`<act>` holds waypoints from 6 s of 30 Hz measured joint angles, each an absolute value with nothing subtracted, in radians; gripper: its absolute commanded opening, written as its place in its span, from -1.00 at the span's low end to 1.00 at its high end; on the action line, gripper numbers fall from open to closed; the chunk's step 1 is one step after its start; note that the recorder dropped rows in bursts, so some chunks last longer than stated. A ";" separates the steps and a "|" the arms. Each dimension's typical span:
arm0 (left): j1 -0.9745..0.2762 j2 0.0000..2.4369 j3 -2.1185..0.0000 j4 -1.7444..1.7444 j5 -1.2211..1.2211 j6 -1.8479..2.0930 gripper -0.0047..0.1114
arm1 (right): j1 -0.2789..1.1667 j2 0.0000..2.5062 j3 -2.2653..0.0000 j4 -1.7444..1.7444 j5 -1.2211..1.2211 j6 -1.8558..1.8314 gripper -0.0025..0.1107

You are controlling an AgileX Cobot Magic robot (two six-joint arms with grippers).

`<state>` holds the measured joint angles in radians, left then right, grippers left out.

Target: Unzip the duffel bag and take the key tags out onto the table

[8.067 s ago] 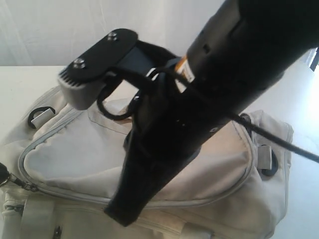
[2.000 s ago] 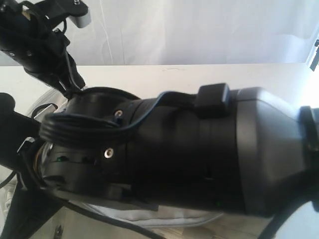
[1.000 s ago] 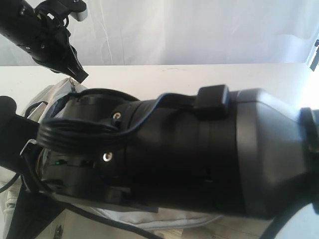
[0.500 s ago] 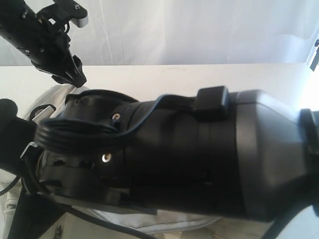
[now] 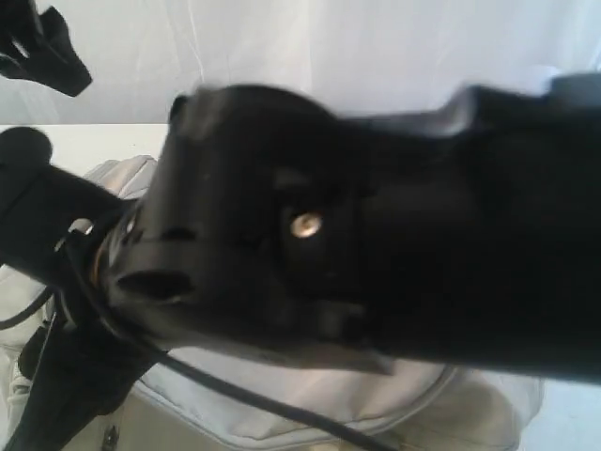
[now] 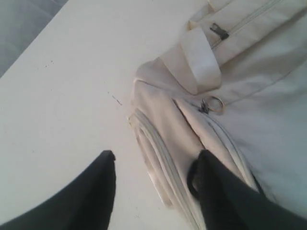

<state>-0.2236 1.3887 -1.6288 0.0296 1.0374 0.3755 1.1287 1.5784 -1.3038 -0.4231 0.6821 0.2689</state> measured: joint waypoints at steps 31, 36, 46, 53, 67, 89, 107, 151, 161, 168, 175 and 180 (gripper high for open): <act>-0.224 0.542 -0.817 -0.321 1.133 0.320 -0.92 | 1.129 1.427 -1.304 -0.200 1.139 0.022 0.17; -0.224 0.542 -0.796 -0.343 1.130 0.320 -0.92 | 1.105 1.504 -1.304 -0.133 1.071 -0.038 0.17; -0.224 0.542 -0.796 -0.346 1.130 0.320 -0.92 | 1.075 1.583 -1.304 -0.127 1.006 -0.049 0.12; -0.224 0.542 -0.794 -0.350 1.130 0.320 -0.92 | 1.062 1.608 -1.304 -0.123 0.992 -0.049 -0.39; -0.224 0.541 -0.795 -0.367 1.112 0.320 -0.92 | 0.882 1.589 -1.321 -0.168 1.003 -0.046 -0.96; -0.224 1.162 -0.795 -0.791 0.582 0.735 -0.92 | 0.378 1.994 -1.867 -0.191 0.829 -0.254 -0.29; -0.224 1.636 -1.138 -0.886 0.455 0.890 -0.92 | 0.366 1.818 -1.821 0.291 1.089 -0.437 -0.71; -0.224 1.060 -1.191 -0.213 0.970 0.396 -0.92 | 0.355 1.521 -1.566 0.421 1.217 -0.461 -0.96; -0.204 1.136 -1.138 0.037 0.936 0.165 -0.92 | 0.368 1.483 -1.379 0.440 1.213 -0.480 -0.96; 0.000 1.491 -1.435 -0.402 1.072 0.435 -0.92 | 0.368 1.440 -1.320 0.443 1.217 -0.505 -0.96; 0.132 1.672 -1.607 -0.418 1.128 0.449 0.21 | 0.368 1.387 -1.284 0.456 1.155 -0.511 -0.96; 0.132 1.811 -1.611 -0.468 1.126 0.461 0.40 | 0.368 1.385 -1.234 0.513 1.096 -0.564 -0.96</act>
